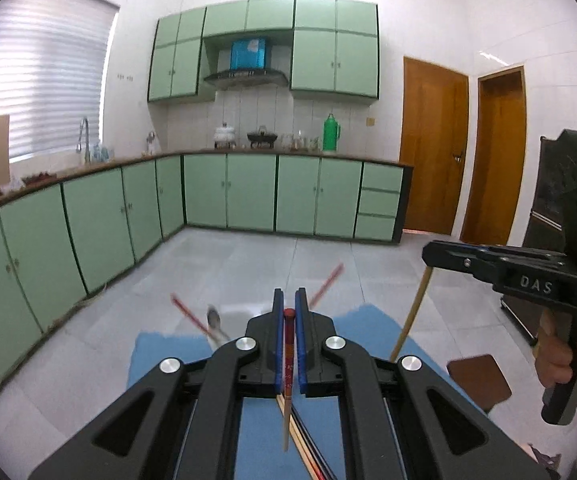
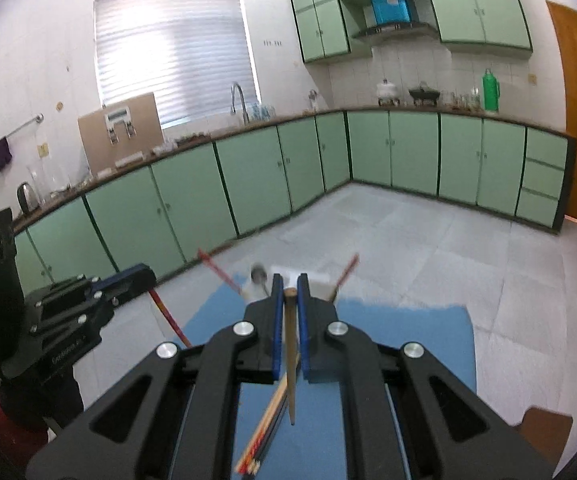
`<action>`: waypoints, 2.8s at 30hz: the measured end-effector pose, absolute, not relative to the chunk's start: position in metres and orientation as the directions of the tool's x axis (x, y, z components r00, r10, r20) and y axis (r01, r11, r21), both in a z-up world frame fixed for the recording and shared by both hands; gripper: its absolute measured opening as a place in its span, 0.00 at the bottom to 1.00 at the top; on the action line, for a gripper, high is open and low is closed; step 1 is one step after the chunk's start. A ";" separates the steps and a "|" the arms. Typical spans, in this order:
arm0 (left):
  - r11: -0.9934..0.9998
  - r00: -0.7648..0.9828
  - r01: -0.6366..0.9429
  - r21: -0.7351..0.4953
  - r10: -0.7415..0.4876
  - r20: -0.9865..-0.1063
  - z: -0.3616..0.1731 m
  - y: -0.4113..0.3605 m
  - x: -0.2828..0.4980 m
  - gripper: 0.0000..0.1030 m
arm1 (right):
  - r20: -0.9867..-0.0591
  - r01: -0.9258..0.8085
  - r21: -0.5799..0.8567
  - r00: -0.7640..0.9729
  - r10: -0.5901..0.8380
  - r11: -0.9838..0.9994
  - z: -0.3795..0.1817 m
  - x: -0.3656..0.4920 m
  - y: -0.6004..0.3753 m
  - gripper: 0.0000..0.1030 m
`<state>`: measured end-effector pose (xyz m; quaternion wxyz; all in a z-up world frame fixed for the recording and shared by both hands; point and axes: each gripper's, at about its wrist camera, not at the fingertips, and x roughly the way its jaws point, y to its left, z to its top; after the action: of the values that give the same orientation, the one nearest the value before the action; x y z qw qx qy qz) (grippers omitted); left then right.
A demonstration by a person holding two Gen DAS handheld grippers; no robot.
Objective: Organize utensils
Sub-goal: 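Grasp a red-patterned chopstick with the left tool while the right tool carries its chopstick to the holder, then drop both chopsticks into the white holder and open both tools, then move both tools back over the chopsticks on the mat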
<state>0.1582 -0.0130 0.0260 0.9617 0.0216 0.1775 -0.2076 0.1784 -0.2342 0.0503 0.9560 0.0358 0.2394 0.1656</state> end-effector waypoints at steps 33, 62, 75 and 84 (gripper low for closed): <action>0.957 0.901 0.288 -0.014 -0.276 -0.335 -0.001 -0.022 0.273 0.50 | -0.350 -0.144 0.076 0.923 0.162 0.987 0.011 0.279 -0.249 0.63; 0.989 0.684 0.142 -0.039 -0.126 -0.718 -0.217 0.014 0.126 0.71 | -0.707 -0.095 0.130 0.689 0.159 0.987 -0.210 0.111 -0.184 0.76; 0.995 0.646 0.097 -0.037 -0.091 -0.758 -0.223 0.033 0.124 0.71 | -0.753 -0.199 0.112 0.622 0.214 0.974 -0.218 0.105 -0.162 0.38; 0.994 0.641 0.108 -0.024 -0.088 -0.763 -0.223 0.028 0.125 0.71 | -0.764 -0.223 0.102 0.606 0.220 0.969 -0.219 0.104 -0.156 0.31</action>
<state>0.1246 0.0282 -0.2228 0.9056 0.0119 0.4204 -0.0540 0.1044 -0.1557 -0.2190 0.8962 -0.0020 0.4262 0.1236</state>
